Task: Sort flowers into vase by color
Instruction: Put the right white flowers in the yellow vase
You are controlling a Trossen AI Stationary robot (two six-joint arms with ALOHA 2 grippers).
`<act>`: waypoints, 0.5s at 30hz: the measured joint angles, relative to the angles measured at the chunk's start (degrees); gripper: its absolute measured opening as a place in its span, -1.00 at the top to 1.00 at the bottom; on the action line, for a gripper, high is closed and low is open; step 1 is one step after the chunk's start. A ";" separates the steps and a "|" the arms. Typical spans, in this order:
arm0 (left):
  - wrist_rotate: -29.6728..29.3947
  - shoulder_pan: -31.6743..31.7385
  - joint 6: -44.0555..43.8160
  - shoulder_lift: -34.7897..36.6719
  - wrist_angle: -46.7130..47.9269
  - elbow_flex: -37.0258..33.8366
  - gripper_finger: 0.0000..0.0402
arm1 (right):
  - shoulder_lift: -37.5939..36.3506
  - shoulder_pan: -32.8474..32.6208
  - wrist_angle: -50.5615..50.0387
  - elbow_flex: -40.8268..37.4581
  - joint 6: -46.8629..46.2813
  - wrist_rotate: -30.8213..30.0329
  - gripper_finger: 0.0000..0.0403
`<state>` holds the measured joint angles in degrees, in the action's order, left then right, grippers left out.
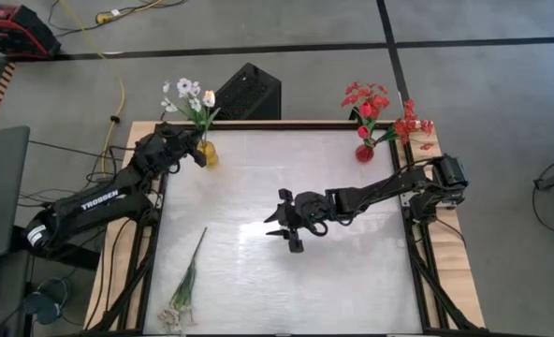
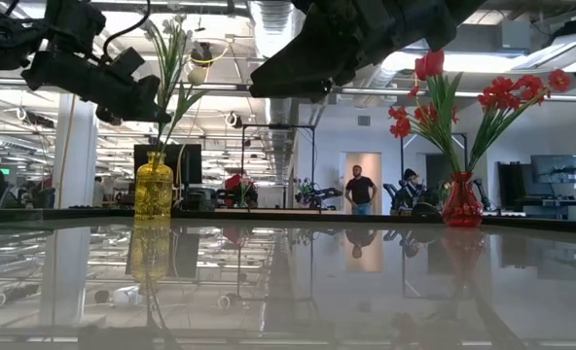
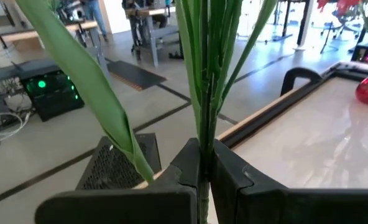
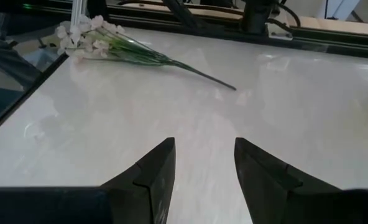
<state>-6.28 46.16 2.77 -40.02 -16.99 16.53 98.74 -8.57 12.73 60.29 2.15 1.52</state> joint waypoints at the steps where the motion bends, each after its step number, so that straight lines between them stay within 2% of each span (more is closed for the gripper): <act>1: 0.02 0.06 -0.25 -0.66 -0.02 0.00 1.00 | 0.00 -0.07 -0.03 0.00 -0.02 0.00 0.06; 10: -1.59 0.08 -0.32 -4.64 -1.48 -0.46 1.00 | 0.00 -0.78 -0.44 0.00 -0.20 -0.02 0.06; 15: -1.64 0.08 -3.08 -3.41 -14.26 -8.01 1.00 | 0.00 -1.63 -0.63 0.00 -0.20 -0.03 0.06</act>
<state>-7.92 46.24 -0.31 -43.44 -31.25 8.52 98.74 -10.20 12.10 60.29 1.96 1.50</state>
